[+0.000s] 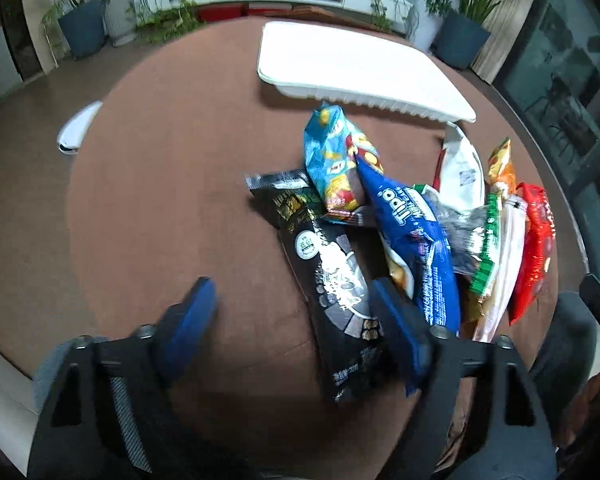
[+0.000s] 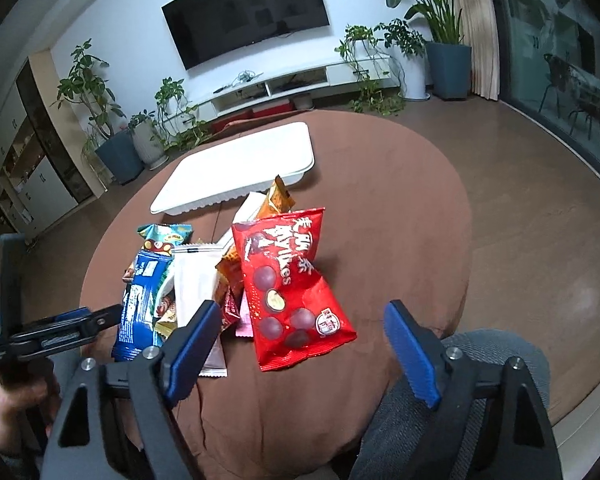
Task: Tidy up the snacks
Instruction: 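Grasp the black cookie bag with the left gripper while the right grasps the red Mylikes bag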
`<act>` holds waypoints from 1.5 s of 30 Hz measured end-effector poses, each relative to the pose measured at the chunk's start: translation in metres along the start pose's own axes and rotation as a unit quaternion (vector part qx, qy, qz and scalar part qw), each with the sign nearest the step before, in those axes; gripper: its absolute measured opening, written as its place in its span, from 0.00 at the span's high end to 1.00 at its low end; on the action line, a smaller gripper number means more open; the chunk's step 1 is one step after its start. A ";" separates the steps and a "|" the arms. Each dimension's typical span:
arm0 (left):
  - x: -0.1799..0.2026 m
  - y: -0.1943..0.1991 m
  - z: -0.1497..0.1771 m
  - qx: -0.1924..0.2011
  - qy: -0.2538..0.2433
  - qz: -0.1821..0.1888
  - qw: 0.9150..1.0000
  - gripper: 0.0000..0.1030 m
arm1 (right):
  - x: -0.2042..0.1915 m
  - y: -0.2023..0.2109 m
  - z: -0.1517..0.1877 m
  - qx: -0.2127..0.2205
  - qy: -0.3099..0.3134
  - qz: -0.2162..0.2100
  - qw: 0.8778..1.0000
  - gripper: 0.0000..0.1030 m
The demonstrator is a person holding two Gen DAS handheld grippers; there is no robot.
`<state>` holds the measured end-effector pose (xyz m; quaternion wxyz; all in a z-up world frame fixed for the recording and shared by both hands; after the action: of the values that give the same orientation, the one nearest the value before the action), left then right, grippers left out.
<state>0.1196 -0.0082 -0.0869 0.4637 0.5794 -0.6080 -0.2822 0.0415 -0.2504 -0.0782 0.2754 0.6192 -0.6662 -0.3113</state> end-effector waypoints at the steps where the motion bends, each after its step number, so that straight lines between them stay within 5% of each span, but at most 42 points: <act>1: 0.000 -0.003 -0.003 -0.003 -0.001 0.004 1.000 0.26 | 0.001 -0.001 0.000 -0.001 -0.001 0.001 1.000 0.17; 10: 0.008 -0.039 -0.020 -0.031 -0.032 -0.039 0.998 0.26 | -0.003 -0.007 0.000 -0.013 0.008 -0.008 1.000 0.17; 12: 0.008 -0.041 -0.022 -0.022 -0.041 -0.044 0.998 0.32 | -0.002 -0.006 0.000 -0.013 0.010 -0.006 1.000 0.17; 17: -0.001 -0.042 -0.032 -0.011 -0.051 -0.038 0.998 0.71 | -0.001 -0.007 -0.001 -0.018 0.005 -0.001 1.000 0.17; 18: -0.005 -0.042 -0.034 -0.011 -0.052 -0.036 0.998 0.72 | -0.002 -0.008 -0.002 -0.019 0.006 0.000 1.000 0.17; 28: -0.045 -0.023 -0.029 -0.026 -0.048 0.022 0.998 0.76 | -0.004 -0.011 -0.014 -0.035 0.041 0.000 0.999 0.18; 41: -0.085 -0.011 -0.041 -0.033 -0.008 0.083 0.996 0.77 | -0.018 -0.060 -0.035 -0.111 0.107 -0.031 0.987 0.21; 45: -0.089 -0.013 -0.044 -0.033 -0.005 0.096 0.995 0.77 | -0.012 -0.077 -0.037 -0.132 0.097 -0.046 0.985 0.31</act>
<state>0.1551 0.0839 -0.1010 0.5043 0.5014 -0.6536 -0.2589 0.1203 -0.2443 -0.1119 0.4036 0.6349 -0.5600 -0.3470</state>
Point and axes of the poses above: each gripper's, at about its wrist camera, not at the fingertips, and y roughly against the way its jaws point, x to its right, z to its underside, the point moved 1 cm from there along -y, roughly the way its jaws point, and after that the axes turned 13 degrees about y, right-handed, at the moved point
